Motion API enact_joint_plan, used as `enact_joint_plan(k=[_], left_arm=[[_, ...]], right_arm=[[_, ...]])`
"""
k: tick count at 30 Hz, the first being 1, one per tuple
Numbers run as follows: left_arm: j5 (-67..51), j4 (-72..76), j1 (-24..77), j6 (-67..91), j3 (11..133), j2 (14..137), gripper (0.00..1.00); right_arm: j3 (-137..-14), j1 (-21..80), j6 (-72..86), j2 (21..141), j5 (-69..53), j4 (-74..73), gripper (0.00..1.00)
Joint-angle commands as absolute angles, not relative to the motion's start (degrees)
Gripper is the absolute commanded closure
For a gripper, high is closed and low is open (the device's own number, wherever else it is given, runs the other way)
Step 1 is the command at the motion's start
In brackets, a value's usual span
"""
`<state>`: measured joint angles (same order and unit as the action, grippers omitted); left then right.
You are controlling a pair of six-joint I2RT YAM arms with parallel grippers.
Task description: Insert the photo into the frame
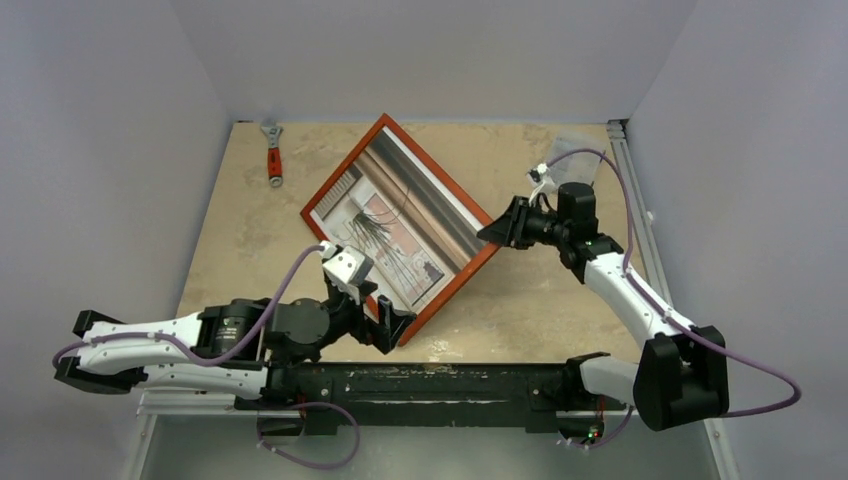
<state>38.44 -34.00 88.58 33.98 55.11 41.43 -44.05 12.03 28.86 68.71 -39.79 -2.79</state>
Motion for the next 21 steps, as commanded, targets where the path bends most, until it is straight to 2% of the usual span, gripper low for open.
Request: enact_joint_plan(k=[1,7,12,15,18,21], left_arm=[[42.6,-38.1,88.7,40.7,53.2,42.9,0.00],[41.1,-34.4,88.8,47.5,47.8,45.8,0.00],[39.3,-24.4,88.8,54.7,39.7,47.0,0.00],[39.3,-19.7,88.8,58.1,34.8,47.8,0.00],[39.6,-18.0,88.9,60.5,32.0,49.1,0.00],[39.3,-19.3,88.9,61.0,32.5,50.9,0.00]], right_arm=[[-41.3,11.7,23.8,68.5,-39.8,-6.5,1.00],[-36.3,9.6,22.6,69.4,-32.8,-5.0,1.00],[-33.5,9.2,21.2,70.9,-27.6,-2.6,1.00],[-33.2,9.1,20.7,72.3,-24.5,-1.9,0.92],[-34.2,9.1,21.2,74.0,-19.5,-3.3,0.76],[-34.8,9.0,21.7,76.7,-18.5,-3.0,0.66]])
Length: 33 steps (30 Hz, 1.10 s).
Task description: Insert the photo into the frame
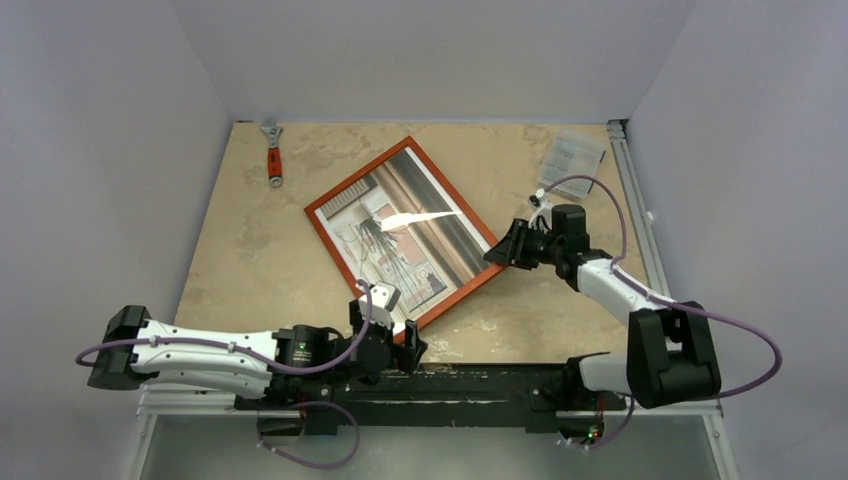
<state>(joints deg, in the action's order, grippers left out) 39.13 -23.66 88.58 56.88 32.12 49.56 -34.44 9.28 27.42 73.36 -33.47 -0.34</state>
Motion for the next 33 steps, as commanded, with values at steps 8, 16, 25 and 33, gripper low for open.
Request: enact_joint_plan(k=[8,16,25,33], left_arm=[[40.7,-27.7,88.8,60.9,38.8,55.9,0.00],[40.3,-28.0,88.0,61.5,40.1,56.9,0.00],[33.7,-28.8,77.1,67.3,34.6,51.1,0.00],[31.0,-37.5,67.1,77.1,26.8,41.1,0.04]], right_arm=[[-35.6,9.1,24.8,80.3,-12.7,-3.0,0.48],[-38.2,9.0,26.3,80.5,-5.3,-6.5,0.25],[-39.2,9.1,24.3,77.5,-10.2,-9.9,0.07],[-37.4,9.0,25.2,73.6,-10.6,-14.3,0.07]])
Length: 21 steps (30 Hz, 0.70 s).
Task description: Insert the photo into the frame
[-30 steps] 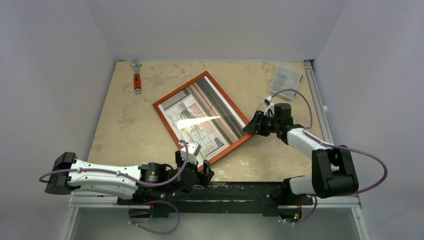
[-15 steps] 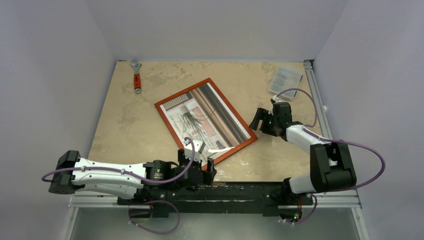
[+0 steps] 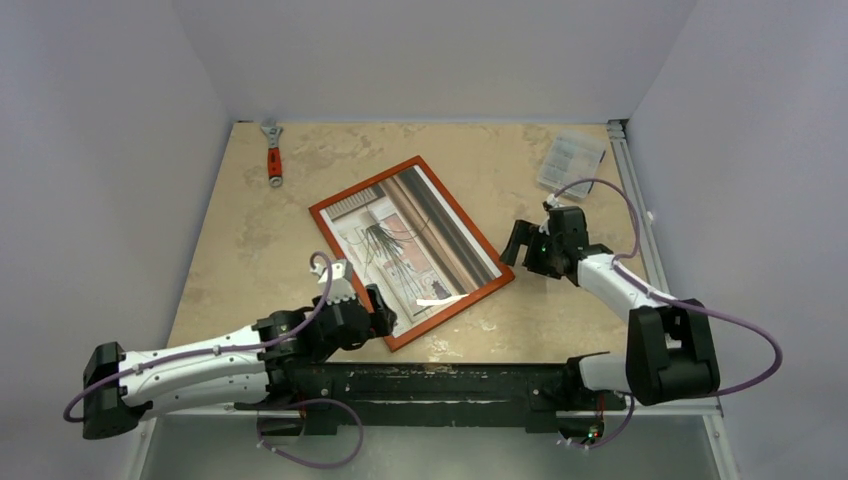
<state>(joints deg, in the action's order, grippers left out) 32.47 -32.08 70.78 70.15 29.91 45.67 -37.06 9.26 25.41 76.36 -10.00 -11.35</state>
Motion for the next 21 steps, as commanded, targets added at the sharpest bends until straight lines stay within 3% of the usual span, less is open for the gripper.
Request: enact_joint_plan(k=[1,9,15,21], left_arm=[[30.7,-38.4,66.0,78.3,25.7,39.5,0.05],[25.0,-37.3,56.0,75.6,21.8,35.3,0.11],[19.1,-31.5,50.9,69.4,24.8,45.4,0.12],[18.7,-34.6,50.3,62.9,36.9,58.1,0.10]], right_arm=[[-37.0,9.0,25.8,73.1,-10.6,-15.0,0.08],[-30.9,9.5,33.9,67.7,-15.7,-18.1,0.11],[-29.0,13.9,38.5,65.7,-16.4,-19.1,0.13],[-31.0,22.7,43.3,68.5,-12.1,-17.7,0.15]])
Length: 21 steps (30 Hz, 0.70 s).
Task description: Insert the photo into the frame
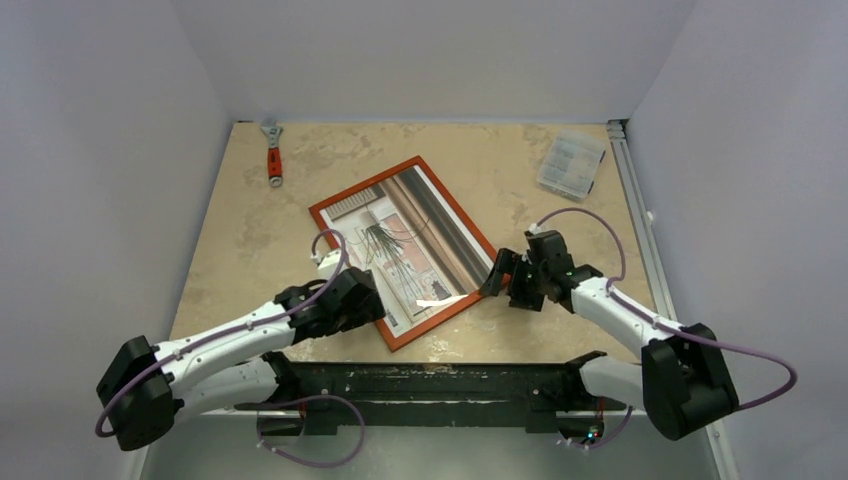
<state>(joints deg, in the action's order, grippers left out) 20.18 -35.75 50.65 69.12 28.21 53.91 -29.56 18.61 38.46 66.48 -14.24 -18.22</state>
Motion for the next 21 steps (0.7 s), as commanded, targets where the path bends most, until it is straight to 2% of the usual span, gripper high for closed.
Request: enact_joint_plan(k=[1,5,11,16,21], left_arm=[[18.5,-35.0,50.2,61.8,39.0,59.7,0.10],[16.9,-36.6,50.2,54.8,48.4,63.1,0.09],[17.1,-44.9,50.3,48.9,59.9,67.5,0.08],[17.7,-47.0,50.4,47.9,60.0,65.5,0.08],[18.6,-47.6,50.4,48.2,57.6,62.3,0.08]], right_arm=[[-31.3,23.4,43.9,69.6,-11.9,-17.0,0.16],[-33.6,26.3,44.9,74.7,-8.4,-16.5,0.25],[-38.3,28.5,43.7,84.1,-1.5,-16.7,0.29],[-43.4,28.6,39.4,91.0,3.9,-19.9,0.33],[-49.3,28.6,35.1,97.1,7.9,-23.3,0.45]])
